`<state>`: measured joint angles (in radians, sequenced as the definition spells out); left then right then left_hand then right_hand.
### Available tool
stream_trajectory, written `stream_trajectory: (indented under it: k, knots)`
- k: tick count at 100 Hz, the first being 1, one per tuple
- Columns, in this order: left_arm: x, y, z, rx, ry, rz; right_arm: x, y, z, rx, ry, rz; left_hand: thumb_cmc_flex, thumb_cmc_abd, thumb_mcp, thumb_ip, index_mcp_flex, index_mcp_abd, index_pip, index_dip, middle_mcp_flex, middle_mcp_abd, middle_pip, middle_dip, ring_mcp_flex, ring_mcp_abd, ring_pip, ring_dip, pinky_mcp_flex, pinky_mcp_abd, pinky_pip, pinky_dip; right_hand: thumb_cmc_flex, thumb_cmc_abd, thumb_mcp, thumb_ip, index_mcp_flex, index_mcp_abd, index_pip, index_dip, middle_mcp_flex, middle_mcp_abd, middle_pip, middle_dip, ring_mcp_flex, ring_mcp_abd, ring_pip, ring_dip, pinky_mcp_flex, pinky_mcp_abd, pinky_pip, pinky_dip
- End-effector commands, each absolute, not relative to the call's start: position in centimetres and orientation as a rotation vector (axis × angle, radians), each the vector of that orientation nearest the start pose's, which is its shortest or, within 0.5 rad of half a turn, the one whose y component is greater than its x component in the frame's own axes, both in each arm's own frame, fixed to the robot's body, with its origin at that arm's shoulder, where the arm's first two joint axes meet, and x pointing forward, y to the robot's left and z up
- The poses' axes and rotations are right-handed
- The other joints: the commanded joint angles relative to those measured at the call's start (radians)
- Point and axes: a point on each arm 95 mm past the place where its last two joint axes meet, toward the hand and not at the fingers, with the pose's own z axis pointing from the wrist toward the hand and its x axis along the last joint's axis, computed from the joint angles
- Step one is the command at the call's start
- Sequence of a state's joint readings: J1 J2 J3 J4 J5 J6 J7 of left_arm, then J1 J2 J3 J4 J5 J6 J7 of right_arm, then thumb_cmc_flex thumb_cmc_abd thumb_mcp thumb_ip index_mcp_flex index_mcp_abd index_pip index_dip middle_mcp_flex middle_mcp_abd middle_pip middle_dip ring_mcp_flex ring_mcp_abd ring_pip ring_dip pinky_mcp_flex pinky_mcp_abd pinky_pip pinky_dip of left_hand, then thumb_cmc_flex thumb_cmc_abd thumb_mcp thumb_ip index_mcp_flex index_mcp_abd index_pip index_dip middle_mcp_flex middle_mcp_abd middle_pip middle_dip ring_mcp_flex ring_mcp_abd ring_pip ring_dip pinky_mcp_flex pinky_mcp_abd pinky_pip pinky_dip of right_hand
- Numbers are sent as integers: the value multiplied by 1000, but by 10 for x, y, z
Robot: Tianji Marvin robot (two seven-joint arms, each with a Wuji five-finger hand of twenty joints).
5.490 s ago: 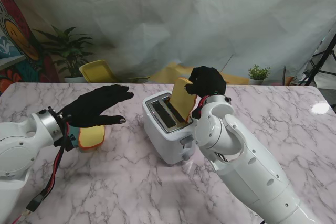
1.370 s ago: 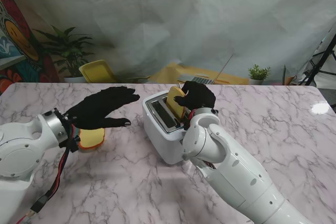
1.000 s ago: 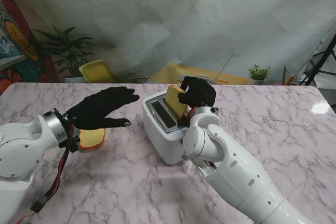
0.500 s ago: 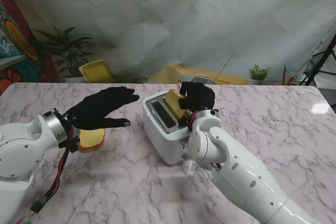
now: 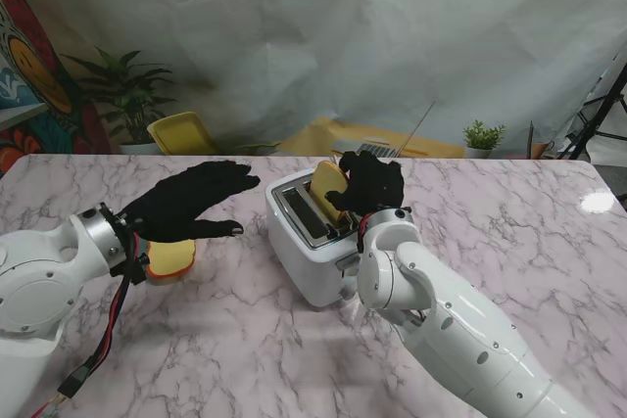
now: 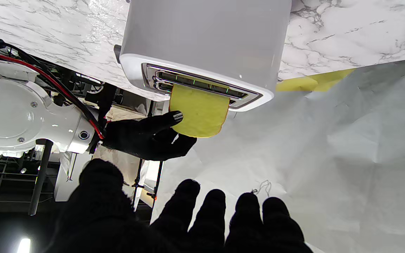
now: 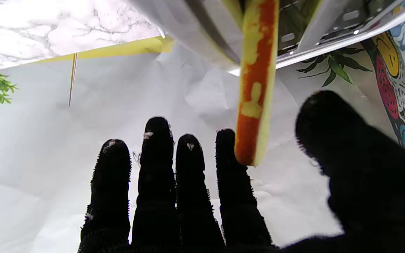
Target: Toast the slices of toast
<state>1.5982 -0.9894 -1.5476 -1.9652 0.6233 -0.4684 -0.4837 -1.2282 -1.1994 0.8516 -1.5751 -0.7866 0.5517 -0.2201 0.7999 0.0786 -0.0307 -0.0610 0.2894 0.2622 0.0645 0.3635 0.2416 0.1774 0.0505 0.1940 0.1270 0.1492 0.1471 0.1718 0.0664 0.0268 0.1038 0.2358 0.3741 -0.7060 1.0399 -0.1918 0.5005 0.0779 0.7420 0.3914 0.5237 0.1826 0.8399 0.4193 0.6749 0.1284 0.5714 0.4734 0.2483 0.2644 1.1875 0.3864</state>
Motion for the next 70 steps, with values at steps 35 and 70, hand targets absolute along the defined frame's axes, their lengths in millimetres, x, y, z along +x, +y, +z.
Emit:
stream_trajectory:
  k: [35, 70]
  knots:
    - [374, 26, -174, -911, 1826, -1801, 439, 90, -228, 1225, 1115, 1550, -20, 30, -11, 14, 10, -8, 3, -8, 5, -12, 4, -10, -4, -12, 7, -10, -3, -37, -42, 6, -110, 139, -215, 46, -229, 118, -371, -111, -358, 68, -263, -145, -390, 71, -225, -190, -258, -66, -206, -74]
    - [366, 43, -176, -959, 1793, -1732, 409, 58, -192, 936, 1347, 1656, -24, 10, -14, 13, 2, 1, -1, -10, -7, 4, -4, -13, -11, 5, 10, -8, -5, -29, -43, 5, -201, 359, -439, 71, -339, 52, -582, -110, -359, 4, -600, -265, -550, -20, -357, -273, -347, -146, -424, -200]
